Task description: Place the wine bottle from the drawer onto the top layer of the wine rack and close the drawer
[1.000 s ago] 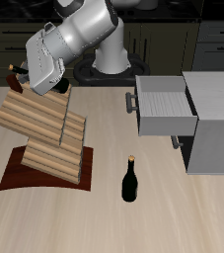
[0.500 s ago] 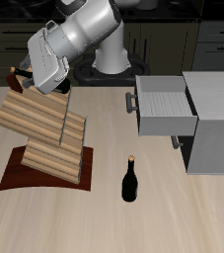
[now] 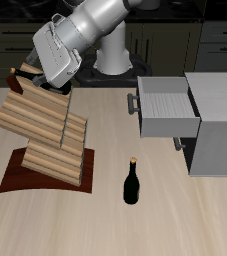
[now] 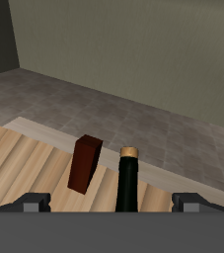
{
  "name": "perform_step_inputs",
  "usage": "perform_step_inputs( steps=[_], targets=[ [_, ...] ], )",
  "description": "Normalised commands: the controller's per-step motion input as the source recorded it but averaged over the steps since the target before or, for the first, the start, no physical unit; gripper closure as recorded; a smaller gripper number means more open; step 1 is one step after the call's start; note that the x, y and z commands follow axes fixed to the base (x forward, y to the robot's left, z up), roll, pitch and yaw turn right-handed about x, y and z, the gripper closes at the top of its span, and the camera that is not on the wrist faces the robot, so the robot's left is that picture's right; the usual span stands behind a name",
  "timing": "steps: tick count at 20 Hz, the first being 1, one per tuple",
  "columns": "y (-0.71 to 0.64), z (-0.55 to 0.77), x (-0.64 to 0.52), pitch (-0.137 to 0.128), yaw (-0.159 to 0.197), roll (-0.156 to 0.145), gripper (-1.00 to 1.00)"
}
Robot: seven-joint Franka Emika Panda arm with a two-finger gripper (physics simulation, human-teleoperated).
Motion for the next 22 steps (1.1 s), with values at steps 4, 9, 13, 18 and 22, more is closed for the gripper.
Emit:
perform_step_inputs(
  steps=[4,9,13,18,22],
  targets=[
    [0.23,0.10,0.01,0.009,0.074,0.022,-1.00],
    [0.25,0.07,-0.05,0.001,0.091,0.040,-1.00],
    [0.18,0.07,-0.15,-0.007,0.072,0.022,-1.00],
    [0.11,0.05,-0.14,-0.008,0.061,0.014,-1.00],
    [0.24,0.10,-0.17,-0.013,0.085,0.049,-1.00]
  ],
)
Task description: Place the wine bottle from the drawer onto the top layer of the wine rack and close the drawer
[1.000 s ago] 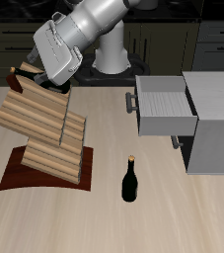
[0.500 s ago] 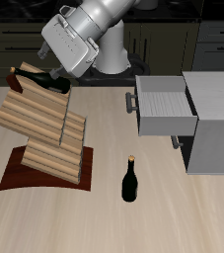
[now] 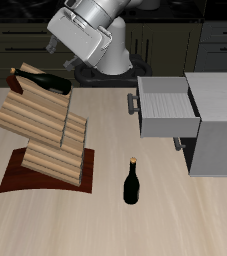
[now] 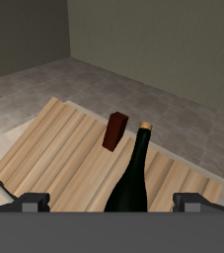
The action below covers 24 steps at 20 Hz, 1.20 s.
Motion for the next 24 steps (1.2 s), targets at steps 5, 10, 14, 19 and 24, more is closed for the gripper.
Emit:
perform_step_inputs(
  steps=[5,10,14,19,24],
  targets=[
    [0.18,0.08,-0.15,-0.005,0.101,0.025,-1.00],
    [0.14,0.04,-0.12,0.021,0.092,0.005,-1.00],
    [0.16,0.04,-0.13,0.031,0.074,0.010,-1.00],
    [0.15,0.01,-0.16,0.040,0.074,-0.014,-1.00],
    [0.13,0.02,-0.09,0.012,0.039,0.016,-1.00]
  ],
)
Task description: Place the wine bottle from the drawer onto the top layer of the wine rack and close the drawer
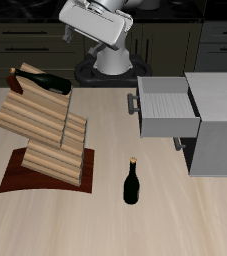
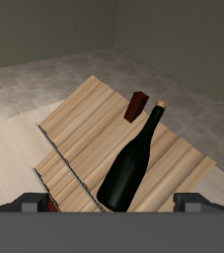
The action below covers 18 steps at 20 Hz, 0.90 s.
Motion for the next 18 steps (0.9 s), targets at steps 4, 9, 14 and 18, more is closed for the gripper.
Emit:
perform_step_inputs(
  steps=[4,9,14,18],
  targets=[
    [0.17,-0.01,-0.11,0.010,0.043,0.045,-1.00],
    [0.15,0.03,-0.03,0.018,0.057,-0.004,-1.00],
    [0.16,-0.02,-0.02,0.042,0.067,0.014,-1.00],
    [0.07,-0.03,0.04,0.036,0.034,0.002,-1.00]
  ],
)
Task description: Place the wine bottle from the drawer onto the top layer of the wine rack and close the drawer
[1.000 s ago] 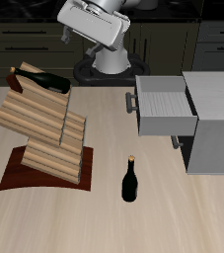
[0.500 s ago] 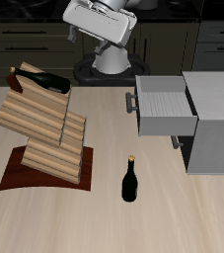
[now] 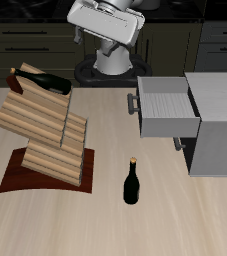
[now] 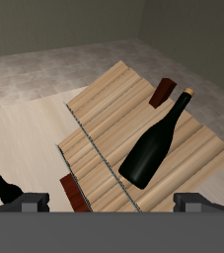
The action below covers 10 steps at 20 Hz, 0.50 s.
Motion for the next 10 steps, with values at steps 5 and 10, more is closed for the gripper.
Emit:
perform_step_inputs(
  steps=[5,10],
  targets=[
    [0.10,-0.04,-0.01,0.013,0.061,0.006,-1.00],
    [0.04,-0.07,-0.03,0.022,0.057,-0.011,-1.00]
  ],
)
